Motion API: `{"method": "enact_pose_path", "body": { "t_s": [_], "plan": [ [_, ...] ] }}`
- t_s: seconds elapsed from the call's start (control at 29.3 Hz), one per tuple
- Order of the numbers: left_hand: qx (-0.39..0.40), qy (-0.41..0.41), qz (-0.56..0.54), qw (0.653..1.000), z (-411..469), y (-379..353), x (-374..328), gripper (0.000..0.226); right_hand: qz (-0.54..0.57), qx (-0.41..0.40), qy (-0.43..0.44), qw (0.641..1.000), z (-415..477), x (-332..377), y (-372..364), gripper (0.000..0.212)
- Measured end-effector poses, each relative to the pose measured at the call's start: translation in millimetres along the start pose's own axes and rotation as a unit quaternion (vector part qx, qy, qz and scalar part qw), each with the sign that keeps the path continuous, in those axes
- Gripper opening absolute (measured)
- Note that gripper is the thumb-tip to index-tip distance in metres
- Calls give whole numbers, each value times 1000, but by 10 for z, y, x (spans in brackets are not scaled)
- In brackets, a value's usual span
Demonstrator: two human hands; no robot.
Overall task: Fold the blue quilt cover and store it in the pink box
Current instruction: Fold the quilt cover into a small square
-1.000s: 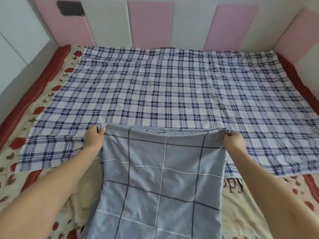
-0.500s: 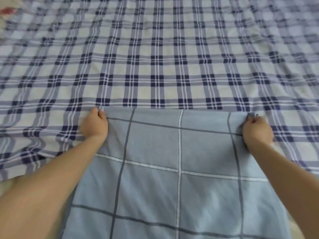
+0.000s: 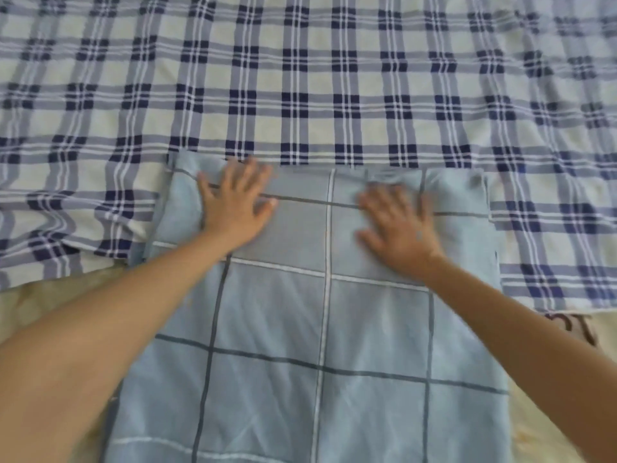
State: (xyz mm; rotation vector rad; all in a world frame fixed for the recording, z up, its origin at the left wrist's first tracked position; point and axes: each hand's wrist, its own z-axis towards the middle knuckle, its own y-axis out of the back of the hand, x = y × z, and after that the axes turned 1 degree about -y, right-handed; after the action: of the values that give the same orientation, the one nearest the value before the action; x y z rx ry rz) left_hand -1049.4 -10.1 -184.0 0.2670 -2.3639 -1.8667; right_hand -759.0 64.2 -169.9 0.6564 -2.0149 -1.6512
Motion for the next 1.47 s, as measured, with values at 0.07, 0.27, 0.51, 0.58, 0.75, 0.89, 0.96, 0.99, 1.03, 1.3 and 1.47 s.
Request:
{"method": "enact_pose_path", "body": {
  "t_s": [0.07, 0.27, 0.51, 0.58, 0.75, 0.89, 0.96, 0.99, 1.03, 1.3, 1.47],
  "plan": [
    [12, 88, -34, 995, 101, 8, 203, 62, 37, 41, -238, 970, -44, -529, 18, 68],
    [-21, 76, -64, 995, -387, 16, -283, 61, -8, 21, -301, 953, -102, -8, 187, 62],
    [29, -93, -5, 995, -2910, -671, -777, 74, 46, 68, 91, 992, -2115, 1301, -442, 59],
    [50, -75, 1, 996, -3619, -848, -709, 71, 49, 101, 44, 993, -2834, 1113, -688, 60],
    [129, -20, -28, 991, -4607, -921, -543, 70, 83, 219, -263, 936, -4076, 864, -655, 68],
    [122, 59, -79, 988, -4603, -827, -591, 71, 121, 176, -396, 893, -4078, 1250, -495, 75],
    [73, 125, -104, 984, -4475, -805, -569, 69, 121, 115, -302, 939, -3880, 1648, -521, 72],
    [55, 155, -117, 979, -4309, -780, -547, 69, 118, 98, -236, 960, -3702, 1819, -512, 71],
    [42, 196, -132, 971, -4290, -773, -472, 71, 124, 86, -169, 974, -3633, 2095, -515, 70],
    [-99, 372, -239, 891, -4491, -680, 63, 26, 94, 188, 118, 970, -3501, 3226, -570, 65],
    [-37, 377, -306, 873, -4939, -854, 221, 36, 98, 209, 107, 967, -3669, 3129, -548, 64]
  ]
}}
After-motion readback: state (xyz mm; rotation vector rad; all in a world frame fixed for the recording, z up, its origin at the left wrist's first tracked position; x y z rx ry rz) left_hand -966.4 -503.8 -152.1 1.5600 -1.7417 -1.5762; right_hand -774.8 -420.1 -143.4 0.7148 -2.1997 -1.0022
